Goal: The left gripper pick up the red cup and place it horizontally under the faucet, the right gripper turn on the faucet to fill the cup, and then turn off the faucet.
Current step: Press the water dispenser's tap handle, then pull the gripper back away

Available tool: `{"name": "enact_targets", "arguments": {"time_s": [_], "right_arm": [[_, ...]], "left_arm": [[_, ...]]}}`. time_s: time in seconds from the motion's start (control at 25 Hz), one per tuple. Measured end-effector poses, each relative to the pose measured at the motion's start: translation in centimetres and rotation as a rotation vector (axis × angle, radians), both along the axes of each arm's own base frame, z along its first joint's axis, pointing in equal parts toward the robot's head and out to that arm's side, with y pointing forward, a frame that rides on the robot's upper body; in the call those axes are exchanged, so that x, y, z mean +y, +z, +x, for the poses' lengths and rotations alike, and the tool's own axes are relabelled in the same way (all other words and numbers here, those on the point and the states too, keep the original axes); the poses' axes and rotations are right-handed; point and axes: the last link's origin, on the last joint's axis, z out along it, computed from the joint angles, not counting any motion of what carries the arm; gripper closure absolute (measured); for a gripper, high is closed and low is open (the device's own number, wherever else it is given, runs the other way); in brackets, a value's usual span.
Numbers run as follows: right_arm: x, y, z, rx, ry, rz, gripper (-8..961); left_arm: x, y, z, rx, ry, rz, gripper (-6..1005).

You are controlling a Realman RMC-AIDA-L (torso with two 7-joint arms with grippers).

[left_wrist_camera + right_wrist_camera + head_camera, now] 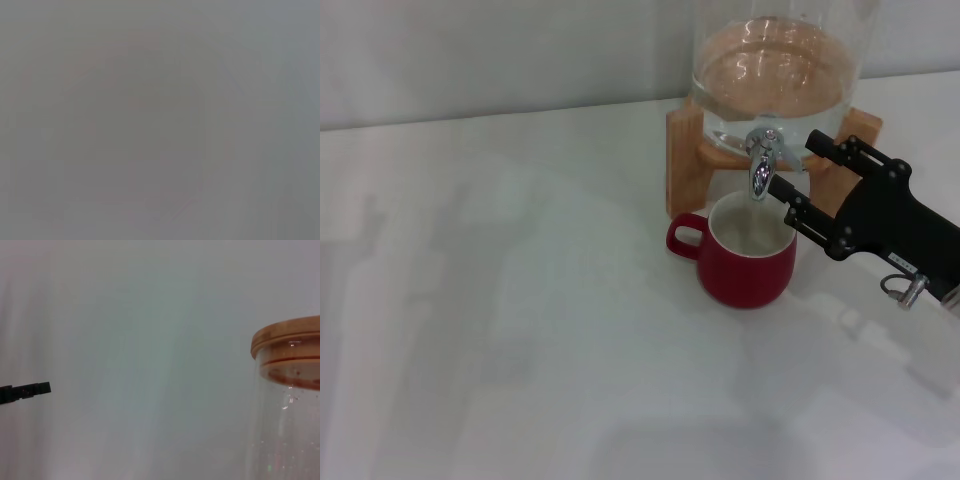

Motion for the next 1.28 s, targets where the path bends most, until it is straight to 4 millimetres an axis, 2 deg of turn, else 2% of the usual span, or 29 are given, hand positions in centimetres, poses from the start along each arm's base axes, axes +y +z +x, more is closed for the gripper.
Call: {"name": "enact_targets", "arguments": {"time_s": [1.28], "right_arm": [[0.09, 0.04, -0.08, -0.002, 0.003, 0.003, 336]], "left_arm": [[0.05, -0.1, -0.06, 0.003, 0.004, -0.007, 112]]}}
